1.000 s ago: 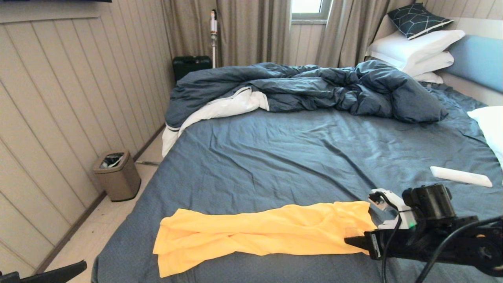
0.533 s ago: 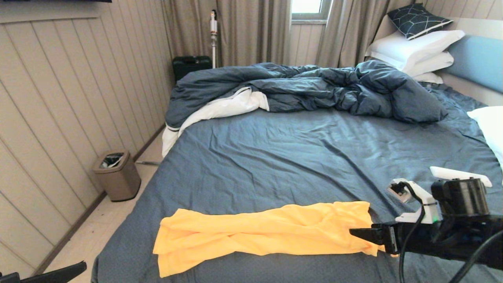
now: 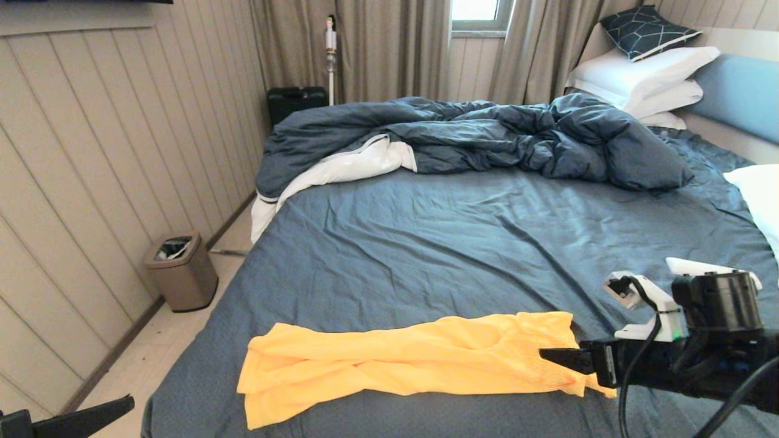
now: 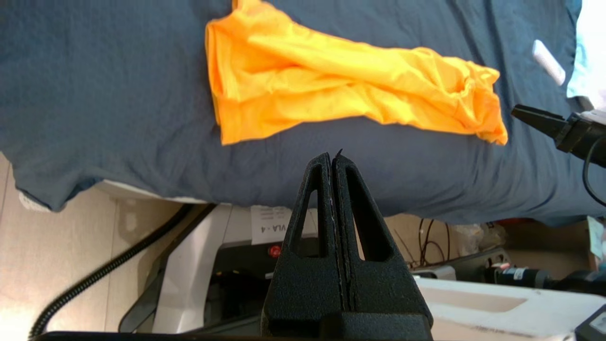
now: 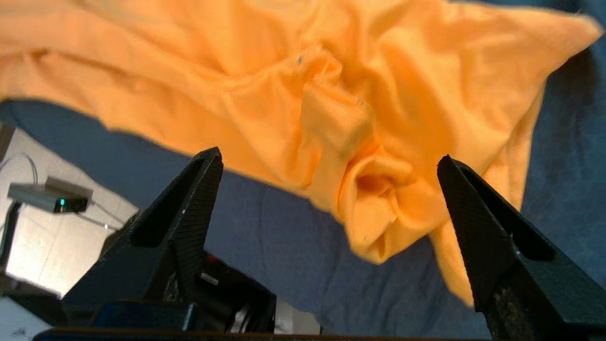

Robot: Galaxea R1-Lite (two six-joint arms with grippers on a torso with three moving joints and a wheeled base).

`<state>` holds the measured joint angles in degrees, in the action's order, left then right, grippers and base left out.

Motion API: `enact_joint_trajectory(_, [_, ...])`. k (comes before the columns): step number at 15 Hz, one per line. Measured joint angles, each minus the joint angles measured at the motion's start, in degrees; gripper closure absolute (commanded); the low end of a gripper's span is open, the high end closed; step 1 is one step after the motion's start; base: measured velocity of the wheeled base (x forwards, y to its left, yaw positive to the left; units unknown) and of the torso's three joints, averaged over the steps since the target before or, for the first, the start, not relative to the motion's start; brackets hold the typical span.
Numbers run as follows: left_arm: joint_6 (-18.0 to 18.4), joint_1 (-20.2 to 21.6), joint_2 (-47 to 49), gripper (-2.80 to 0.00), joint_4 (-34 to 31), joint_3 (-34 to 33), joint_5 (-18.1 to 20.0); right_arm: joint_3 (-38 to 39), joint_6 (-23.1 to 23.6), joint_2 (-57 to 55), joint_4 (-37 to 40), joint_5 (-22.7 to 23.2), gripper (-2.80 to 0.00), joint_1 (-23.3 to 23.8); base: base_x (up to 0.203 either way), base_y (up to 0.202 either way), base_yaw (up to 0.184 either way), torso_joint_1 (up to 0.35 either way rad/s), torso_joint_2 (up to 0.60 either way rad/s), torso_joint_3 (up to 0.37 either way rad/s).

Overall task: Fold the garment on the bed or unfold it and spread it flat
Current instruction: Fold the yellow T-shirt

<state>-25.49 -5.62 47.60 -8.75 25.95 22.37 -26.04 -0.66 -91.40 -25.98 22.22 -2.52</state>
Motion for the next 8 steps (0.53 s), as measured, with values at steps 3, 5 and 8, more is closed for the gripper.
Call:
enact_joint_trajectory(3, [-0.1, 0.0, 4.42, 0.0, -0.14, 4.59, -0.39, -4.74, -3.91, -2.45, 1.96, -2.35, 0.0, -0.09, 0.0, 0.0, 0.0, 0.0, 0.0, 0.0])
enact_joint_trajectory(5, [-0.23, -0.07, 9.69, 0.0, -2.34, 9.65, -0.46, -8.11, -5.15, -3.81, 3.7, -2.54, 0.0, -0.69, 0.0, 0.0, 0.0, 0.0, 0.0, 0.0])
enact_joint_trajectory(8, [-0.24, -3.36, 20.05, 0.0, -7.63, 18.15, -0.41, -15.16, -6.7, -4.77, 12.2, -2.41, 0.0, -4.39, 0.0, 0.0, 0.0, 0.0, 0.0, 0.0])
